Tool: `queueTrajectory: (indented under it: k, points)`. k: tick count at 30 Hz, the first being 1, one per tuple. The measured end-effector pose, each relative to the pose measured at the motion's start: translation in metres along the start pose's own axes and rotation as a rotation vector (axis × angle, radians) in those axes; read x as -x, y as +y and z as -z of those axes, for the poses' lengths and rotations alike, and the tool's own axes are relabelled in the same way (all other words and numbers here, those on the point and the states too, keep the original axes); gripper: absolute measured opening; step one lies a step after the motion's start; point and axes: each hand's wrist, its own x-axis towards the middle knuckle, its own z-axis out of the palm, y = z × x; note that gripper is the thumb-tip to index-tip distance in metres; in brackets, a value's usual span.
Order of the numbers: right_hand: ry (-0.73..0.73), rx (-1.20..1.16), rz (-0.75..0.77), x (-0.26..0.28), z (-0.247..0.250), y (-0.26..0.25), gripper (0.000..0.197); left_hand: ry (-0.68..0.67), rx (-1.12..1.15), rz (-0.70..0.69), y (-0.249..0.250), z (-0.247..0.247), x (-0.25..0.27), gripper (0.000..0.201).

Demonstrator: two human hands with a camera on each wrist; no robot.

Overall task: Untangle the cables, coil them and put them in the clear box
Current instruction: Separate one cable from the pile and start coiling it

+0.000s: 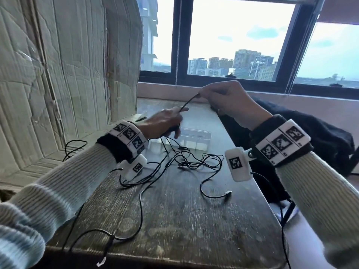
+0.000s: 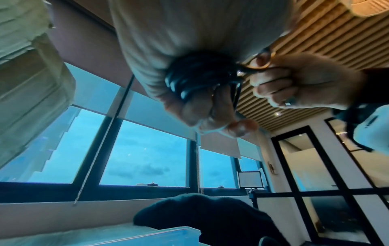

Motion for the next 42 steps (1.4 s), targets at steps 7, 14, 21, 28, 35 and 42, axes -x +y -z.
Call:
queueTrajectory:
  k: [7,14,21,28,35,42]
  points:
    - [0.178,-0.102,-0.208,0.002,0.001,0.042,0.012,-0.027,0.342,-0.002,0.021,0.003,-0.005,0.083]
    - [0.149,-0.218,-0.211,0.006,-0.012,0.052,0.015,0.199,0.953,0.07,0.032,0.009,-0.007,0.016]
    - [0.022,-0.127,-0.12,0.015,-0.044,0.053,0.003,0.357,1.273,0.102,0.03,0.012,-0.024,0.024]
    - [-0.01,0.327,0.074,0.029,-0.073,0.044,0.021,0.64,1.202,0.105,0.036,0.001,-0.033,0.01]
    - [0.12,0.203,0.38,0.036,-0.077,0.019,0.013,0.727,0.689,-0.045,0.029,-0.024,-0.032,0.043]
    - [0.213,-0.217,0.062,0.026,-0.069,0.034,0.024,0.354,0.958,0.067,0.028,-0.027,-0.013,0.039]
